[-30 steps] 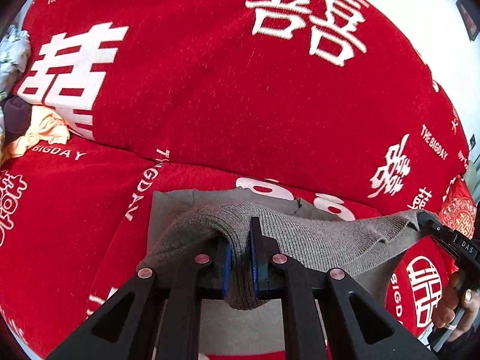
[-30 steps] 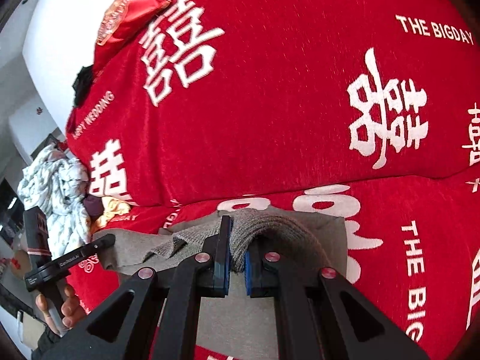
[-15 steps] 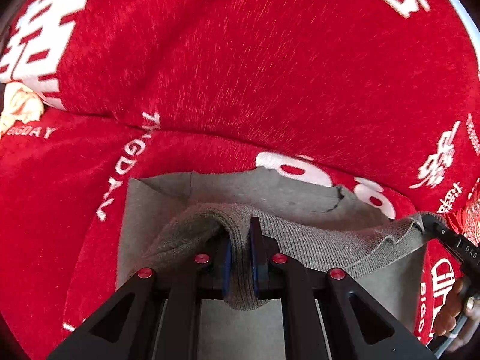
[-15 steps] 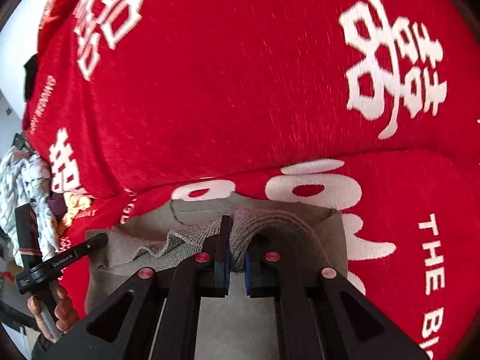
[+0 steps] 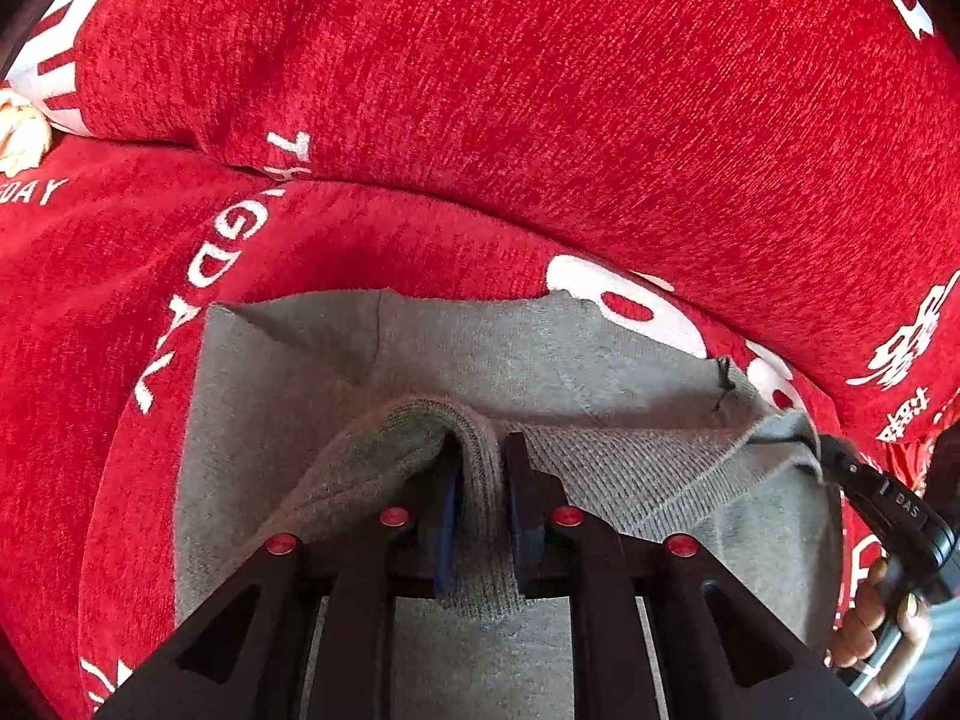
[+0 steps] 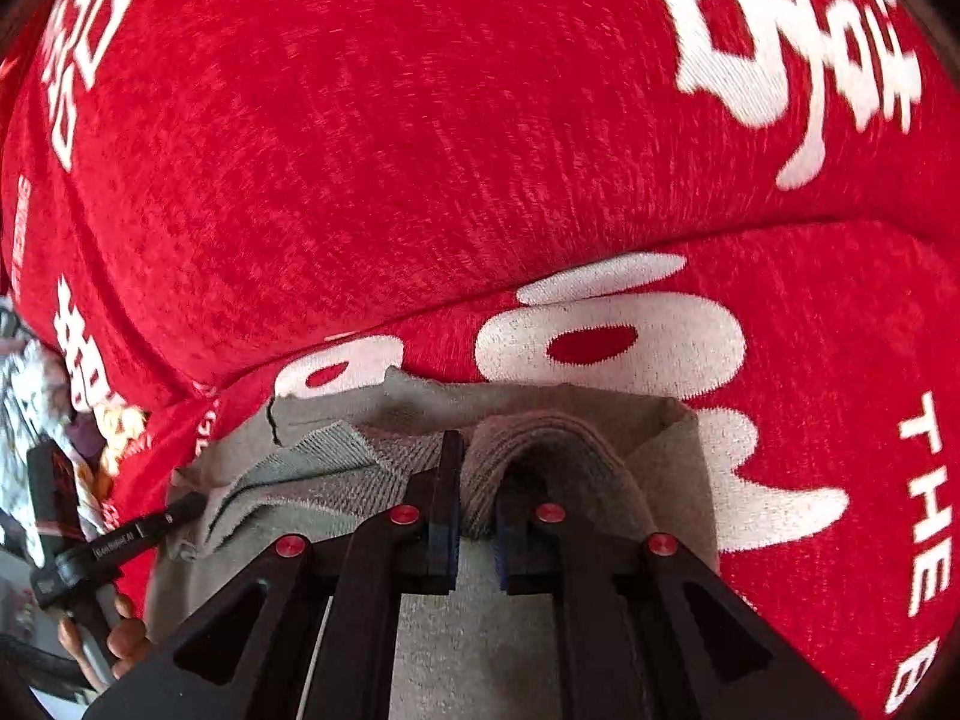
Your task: Fold small clothes
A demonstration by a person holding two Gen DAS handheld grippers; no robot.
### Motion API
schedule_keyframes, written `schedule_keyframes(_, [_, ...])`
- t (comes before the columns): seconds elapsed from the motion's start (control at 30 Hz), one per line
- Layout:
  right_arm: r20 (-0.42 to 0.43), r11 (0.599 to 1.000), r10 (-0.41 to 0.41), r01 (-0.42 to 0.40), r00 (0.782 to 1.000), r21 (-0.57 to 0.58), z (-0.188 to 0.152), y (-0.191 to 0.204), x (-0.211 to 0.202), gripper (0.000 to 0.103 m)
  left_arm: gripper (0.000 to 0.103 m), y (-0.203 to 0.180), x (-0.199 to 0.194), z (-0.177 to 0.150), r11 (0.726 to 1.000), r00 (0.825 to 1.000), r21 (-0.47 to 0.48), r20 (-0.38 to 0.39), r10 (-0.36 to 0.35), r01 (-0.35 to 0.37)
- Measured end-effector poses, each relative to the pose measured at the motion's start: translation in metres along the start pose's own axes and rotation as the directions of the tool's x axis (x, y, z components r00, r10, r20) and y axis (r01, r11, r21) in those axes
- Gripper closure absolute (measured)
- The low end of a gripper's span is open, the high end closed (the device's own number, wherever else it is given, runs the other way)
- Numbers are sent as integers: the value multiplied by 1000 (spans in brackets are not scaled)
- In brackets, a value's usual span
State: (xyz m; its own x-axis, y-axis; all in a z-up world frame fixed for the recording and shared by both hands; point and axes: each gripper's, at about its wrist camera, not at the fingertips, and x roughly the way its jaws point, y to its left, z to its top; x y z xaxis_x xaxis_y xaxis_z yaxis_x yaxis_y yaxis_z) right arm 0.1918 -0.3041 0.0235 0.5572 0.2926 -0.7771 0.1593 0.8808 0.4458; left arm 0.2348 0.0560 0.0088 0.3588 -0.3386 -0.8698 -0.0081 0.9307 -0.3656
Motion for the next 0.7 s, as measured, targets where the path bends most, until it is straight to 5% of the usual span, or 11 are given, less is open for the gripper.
schedule_keyframes(0.07, [-5, 999, 22, -21, 1000, 29, 3, -4, -2, 87, 43, 2, -4, 3, 997, 998, -21, -7, -69, 69])
schedule_keyframes(0.1, [0, 999, 26, -26, 1000, 38, 3, -6, -5, 79, 20, 4, -8, 4, 995, 996, -39, 10, -90, 91])
schedule_keyframes(0.13, [10, 999, 26, -26, 1000, 42, 4, -7, -9, 64, 12, 6, -14, 4, 994, 995, -58, 40, -95, 97])
schedule_keyframes(0.2, [50, 999, 14, -16, 999, 43, 3, -7, -24, 40, 12, 8, -30, 5, 991, 991, -76, 85, -99, 106])
schedule_keyframes(0.23, [71, 999, 12, -15, 997, 42, 2, -7, -31, 37, 12, 9, -37, 5, 990, 990, -79, 93, -107, 115])
schedule_keyframes(0.3, [100, 1000, 8, -10, 995, 23, 0, -4, -47, 37, 12, 7, -53, 2, 993, 987, -62, 134, -90, 99])
schedule_keyframes(0.43, [145, 979, -122, 143, 982, -145, -6, 21, -64, 36, 12, -23, -73, -8, 994, 973, 92, 227, 35, -57])
schedule_keyframes(0.7, [53, 883, -266, 265, 963, -388, -29, 67, -5, 37, 12, -88, -18, -19, 881, 934, 341, 258, 247, -327])
